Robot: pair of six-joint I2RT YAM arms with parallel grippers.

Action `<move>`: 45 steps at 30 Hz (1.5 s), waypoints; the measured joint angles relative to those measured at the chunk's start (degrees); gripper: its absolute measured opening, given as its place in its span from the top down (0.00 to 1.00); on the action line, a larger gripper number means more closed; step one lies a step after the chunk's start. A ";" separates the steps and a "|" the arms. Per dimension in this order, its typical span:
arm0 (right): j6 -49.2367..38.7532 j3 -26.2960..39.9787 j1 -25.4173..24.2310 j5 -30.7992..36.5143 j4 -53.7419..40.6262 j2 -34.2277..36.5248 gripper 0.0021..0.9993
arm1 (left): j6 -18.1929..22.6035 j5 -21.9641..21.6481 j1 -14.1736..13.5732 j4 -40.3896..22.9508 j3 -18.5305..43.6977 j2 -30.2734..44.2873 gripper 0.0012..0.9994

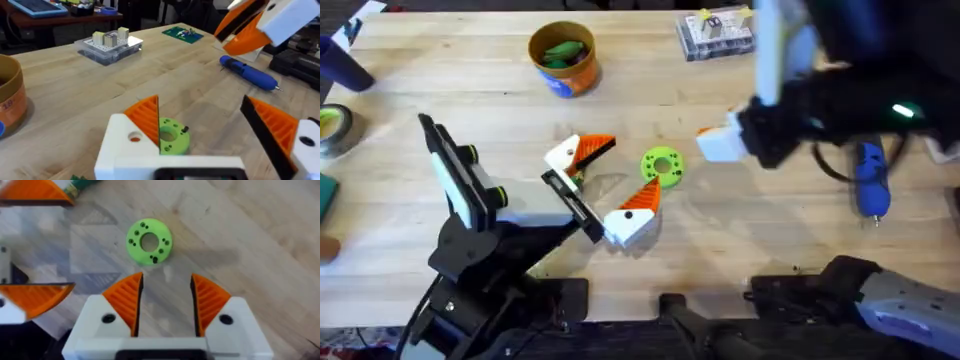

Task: Pick up the gripper from the table and insert it into the empty holder that is missing its gripper. Then pick up a screw, insert it into the mounting hole, and use the screwdriver to tighten it. Finally, clean up the table by picking up the vegetable and placing it into the bucket.

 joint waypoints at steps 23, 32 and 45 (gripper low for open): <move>5.27 -22.20 0.92 -4.69 27.01 7.98 0.45 | 0.00 0.01 0.01 0.00 0.00 -0.01 0.01; 3.59 -22.20 3.58 -4.37 29.86 15.09 0.57 | 0.00 0.00 0.01 0.01 0.00 -0.01 0.01; 2.96 -22.20 3.58 -2.85 29.94 16.46 0.91 | 0.00 0.01 0.00 -0.01 0.00 -0.01 0.01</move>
